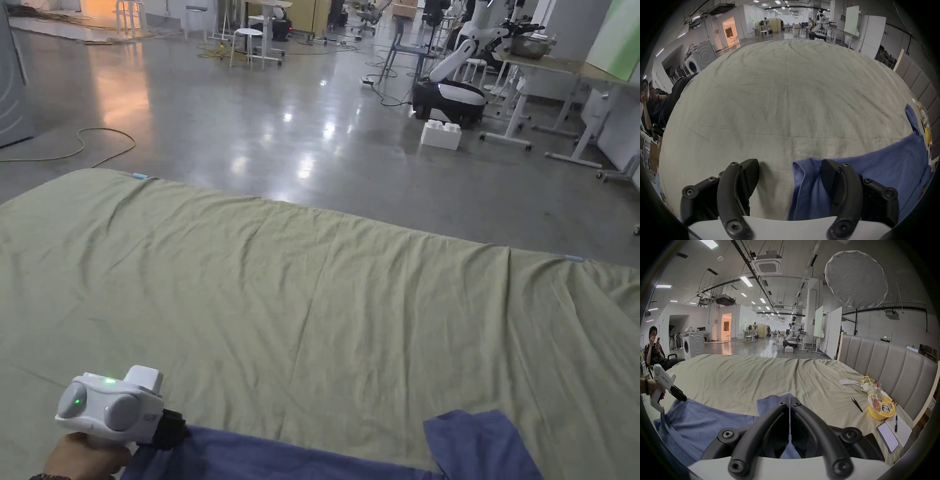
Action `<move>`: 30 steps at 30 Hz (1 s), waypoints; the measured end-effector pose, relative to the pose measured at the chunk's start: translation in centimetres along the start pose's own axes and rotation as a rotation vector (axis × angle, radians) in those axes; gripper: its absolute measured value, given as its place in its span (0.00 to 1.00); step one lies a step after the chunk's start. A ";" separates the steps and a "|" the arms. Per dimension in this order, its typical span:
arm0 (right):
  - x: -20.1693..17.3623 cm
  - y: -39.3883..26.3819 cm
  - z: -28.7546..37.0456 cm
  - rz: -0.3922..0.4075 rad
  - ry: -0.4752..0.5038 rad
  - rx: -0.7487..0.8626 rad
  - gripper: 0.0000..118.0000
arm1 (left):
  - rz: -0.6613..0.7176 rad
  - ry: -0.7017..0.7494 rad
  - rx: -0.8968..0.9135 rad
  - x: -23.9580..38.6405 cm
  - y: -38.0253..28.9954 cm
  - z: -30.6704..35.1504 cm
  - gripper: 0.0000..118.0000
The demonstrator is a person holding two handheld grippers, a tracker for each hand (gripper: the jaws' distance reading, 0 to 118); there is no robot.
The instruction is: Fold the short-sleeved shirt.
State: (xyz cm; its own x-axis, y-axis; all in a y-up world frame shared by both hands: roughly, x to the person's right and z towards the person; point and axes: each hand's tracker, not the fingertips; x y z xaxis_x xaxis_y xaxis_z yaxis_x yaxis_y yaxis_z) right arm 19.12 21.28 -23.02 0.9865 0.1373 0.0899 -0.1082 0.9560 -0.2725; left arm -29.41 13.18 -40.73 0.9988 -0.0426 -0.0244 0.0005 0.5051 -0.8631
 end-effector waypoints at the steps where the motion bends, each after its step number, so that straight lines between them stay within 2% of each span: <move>1: 0.1 -0.2 -0.1 -0.002 -0.002 -0.010 0.02 | 0.000 0.005 0.000 0.4 0.2 0.2 0.67; 2: 0.2 -0.3 -0.2 -0.002 -0.003 -0.017 0.02 | -0.005 0.008 -0.003 0.1 0.4 0.0 0.66; 3: 0.3 -0.5 -0.4 -0.004 -0.004 -0.025 0.02 | -0.017 0.014 -0.002 0.3 0.3 0.2 0.60; 5: 0.5 -0.9 -1.0 -0.004 -0.007 -0.045 0.02 | -0.036 -0.015 0.018 1.1 0.1 0.7 0.41; 7: 0.9 -1.0 -2.0 -0.012 -0.014 -0.067 0.02 | -0.073 -0.020 0.036 1.2 0.0 0.4 0.12; 8: 1.2 -1.0 -2.7 -0.017 -0.015 -0.083 0.02 | -0.087 -0.038 0.042 1.5 -0.1 0.6 0.06; 10: 1.9 -1.1 -4.8 -0.062 -0.002 -0.175 0.03 | -0.099 -0.032 0.038 1.6 -0.3 0.4 0.05; 11: 2.3 -1.0 -5.9 -0.059 0.003 -0.206 0.08 | -0.102 -0.034 0.039 1.6 -0.3 0.5 0.04; 13: 3.1 -1.0 -8.9 -0.087 0.034 -0.350 0.38 | -0.085 -0.038 0.061 1.3 -0.4 1.1 0.04; 14: 3.6 -0.9 -10.3 -0.072 0.028 -0.367 0.51 | -0.067 -0.046 0.075 1.0 -0.5 1.3 0.04; 15: 4.0 -1.1 -11.9 -0.088 0.048 -0.427 0.58 | -0.048 -0.050 0.101 0.8 -0.6 1.8 0.04; 20: 5.2 -2.5 -19.4 -0.038 0.111 -0.628 0.61 | -0.015 -0.069 0.161 0.1 -1.1 4.2 0.04; 24: 5.3 -4.1 -23.2 -0.042 0.119 -0.747 0.65 | -0.018 -0.070 0.213 0.2 -1.6 5.9 0.04; 26: 5.2 -5.0 -24.5 -0.040 0.090 -0.799 0.65 | -0.009 -0.070 0.225 0.3 -1.8 6.5 0.04; 28: 5.0 -5.7 -25.0 -0.052 0.093 -0.813 0.61 | 0.003 -0.074 0.235 0.3 -2.1 6.9 0.04; 29: 4.9 -5.6 -24.9 -0.050 0.089 -0.800 0.52 | 0.007 -0.073 0.235 0.3 -2.2 7.0 0.04; 30: 4.7 -5.3 -24.8 -0.040 0.087 -0.796 0.52 | 0.007 -0.071 0.233 0.4 -2.3 7.1 0.04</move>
State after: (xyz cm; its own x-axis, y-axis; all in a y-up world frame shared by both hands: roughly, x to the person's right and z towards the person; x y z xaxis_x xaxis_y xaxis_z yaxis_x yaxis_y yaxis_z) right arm 27.42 10.42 -44.86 0.9974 0.0547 0.0475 0.0152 0.4837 -0.8751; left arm -28.71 18.11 -35.19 0.9998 0.0181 0.0123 -0.0036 0.6909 -0.7229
